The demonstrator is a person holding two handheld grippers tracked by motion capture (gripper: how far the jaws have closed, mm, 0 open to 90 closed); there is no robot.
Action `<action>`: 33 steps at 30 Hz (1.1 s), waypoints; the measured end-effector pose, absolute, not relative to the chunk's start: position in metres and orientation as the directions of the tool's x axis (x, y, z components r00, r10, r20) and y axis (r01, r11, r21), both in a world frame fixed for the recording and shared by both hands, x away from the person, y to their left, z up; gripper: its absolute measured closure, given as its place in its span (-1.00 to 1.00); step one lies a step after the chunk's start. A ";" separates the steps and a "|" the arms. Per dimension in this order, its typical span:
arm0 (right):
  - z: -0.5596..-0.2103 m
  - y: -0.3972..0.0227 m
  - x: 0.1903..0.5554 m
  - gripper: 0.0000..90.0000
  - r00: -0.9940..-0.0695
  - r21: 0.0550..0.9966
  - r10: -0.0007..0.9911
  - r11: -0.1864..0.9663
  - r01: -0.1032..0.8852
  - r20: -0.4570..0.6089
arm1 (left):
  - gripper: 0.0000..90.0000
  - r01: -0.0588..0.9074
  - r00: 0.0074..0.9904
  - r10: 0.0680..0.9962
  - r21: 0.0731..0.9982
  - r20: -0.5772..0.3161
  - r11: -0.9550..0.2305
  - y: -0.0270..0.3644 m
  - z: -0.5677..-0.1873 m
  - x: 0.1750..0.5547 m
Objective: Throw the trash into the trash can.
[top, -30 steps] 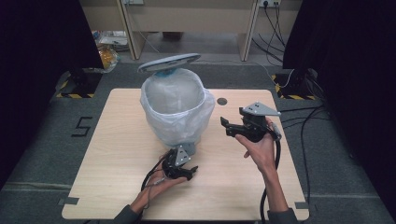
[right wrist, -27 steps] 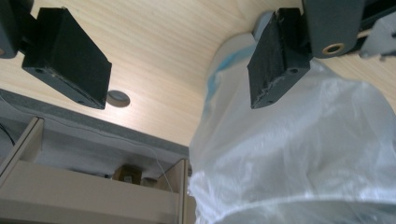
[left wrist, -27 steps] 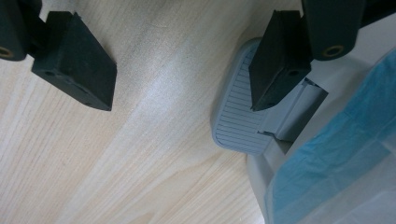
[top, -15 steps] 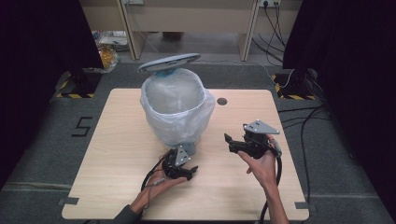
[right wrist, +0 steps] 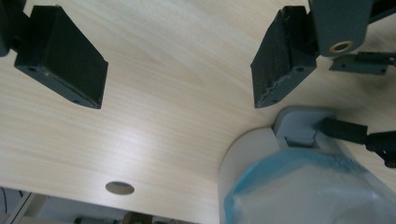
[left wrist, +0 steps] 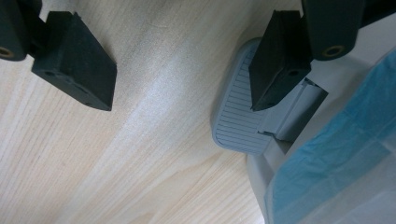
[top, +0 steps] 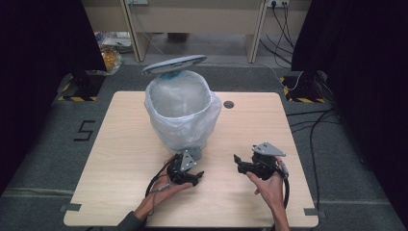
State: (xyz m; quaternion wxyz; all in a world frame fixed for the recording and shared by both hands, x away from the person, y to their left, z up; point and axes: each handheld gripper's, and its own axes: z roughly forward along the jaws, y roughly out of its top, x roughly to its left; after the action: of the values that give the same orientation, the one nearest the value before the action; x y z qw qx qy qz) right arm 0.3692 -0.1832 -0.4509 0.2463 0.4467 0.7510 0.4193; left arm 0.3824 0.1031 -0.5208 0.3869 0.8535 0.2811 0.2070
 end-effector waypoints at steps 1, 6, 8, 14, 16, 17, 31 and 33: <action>-0.454 -0.184 0.369 -0.59 -0.477 0.847 0.879 0.248 0.470 0.007 | -0.50 0.320 0.756 0.640 0.777 0.136 -0.543 0.103 -0.521 0.382; -0.467 -0.185 0.365 -0.59 -0.466 0.843 0.885 0.234 0.484 0.022 | -0.49 0.318 0.758 0.637 0.773 0.140 -0.549 0.104 -0.521 0.383; -0.473 -0.186 0.364 -0.59 -0.461 0.839 0.887 0.234 0.491 0.023 | -0.50 0.318 0.758 0.637 0.773 0.140 -0.549 0.103 -0.521 0.383; -0.493 -0.185 0.360 -0.59 -0.461 0.814 0.887 0.244 0.527 0.032 | -0.49 0.318 0.758 0.637 0.773 0.141 -0.549 0.104 -0.520 0.383; -0.498 -0.185 0.358 -0.59 -0.462 0.805 0.886 0.253 0.536 0.029 | -0.50 0.318 0.758 0.637 0.773 0.140 -0.549 0.104 -0.520 0.383; -0.500 -0.185 0.358 -0.59 -0.460 0.804 0.887 0.252 0.538 0.031 | -0.50 0.318 0.758 0.637 0.773 0.141 -0.549 0.104 -0.520 0.383; -0.515 -0.183 0.350 -0.59 -0.462 0.772 0.887 0.282 0.570 0.017 | -0.49 0.318 0.758 0.637 0.774 0.140 -0.548 0.104 -0.520 0.383; -0.515 -0.183 0.349 -0.59 -0.460 0.766 0.888 0.285 0.576 0.016 | -0.49 0.318 0.758 0.637 0.774 0.140 -0.548 0.104 -0.520 0.383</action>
State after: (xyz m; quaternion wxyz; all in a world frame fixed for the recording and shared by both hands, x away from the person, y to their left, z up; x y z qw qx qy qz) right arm 0.3493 -0.1833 -0.5154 0.2135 0.4737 0.7727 0.3647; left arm 0.3826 0.1035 -0.5205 0.3847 0.8550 0.2792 0.2073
